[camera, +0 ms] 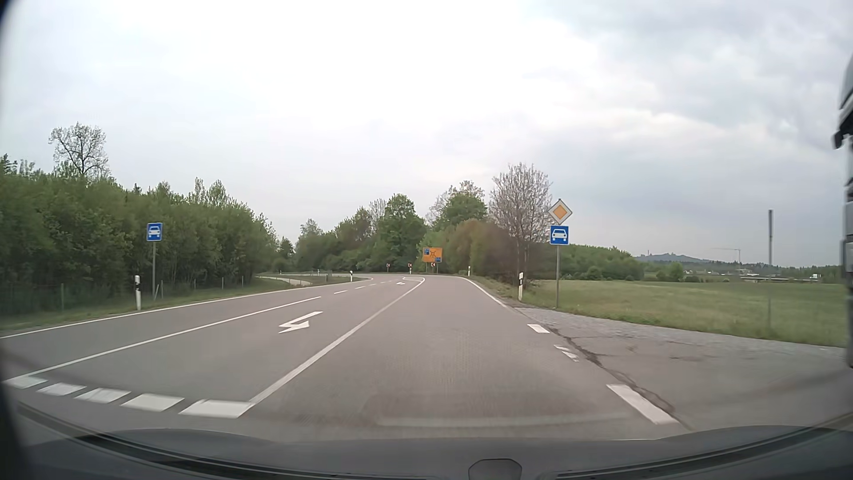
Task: Follow the waypoints while adhering to traffic rules and regulations
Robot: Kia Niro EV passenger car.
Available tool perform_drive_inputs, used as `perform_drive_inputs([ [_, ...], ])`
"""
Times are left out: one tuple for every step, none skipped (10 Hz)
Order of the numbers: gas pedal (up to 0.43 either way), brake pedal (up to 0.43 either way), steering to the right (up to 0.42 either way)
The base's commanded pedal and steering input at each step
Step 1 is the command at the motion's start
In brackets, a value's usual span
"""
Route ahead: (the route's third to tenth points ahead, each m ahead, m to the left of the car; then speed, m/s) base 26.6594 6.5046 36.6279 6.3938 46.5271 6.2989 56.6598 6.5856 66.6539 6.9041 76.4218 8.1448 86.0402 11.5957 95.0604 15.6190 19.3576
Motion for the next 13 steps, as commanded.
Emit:
perform_drive_inputs([
  [0.000, 0.134, 0.001],
  [0.000, 0.134, 0.001],
  [0.000, 0.134, 0.001],
  [0.000, 0.140, 0.001],
  [0.000, 0.140, 0.001],
  [0.000, 0.146, 0.001],
  [0.000, 0.146, 0.001],
  [0.000, 0.152, 0.001],
  [0.000, 0.152, 0.001],
  [0.000, 0.152, 0.000],
  [0.000, 0.159, -0.004],
  [0.000, 0.159, -0.007],
  [0.000, 0.159, -0.007],
])
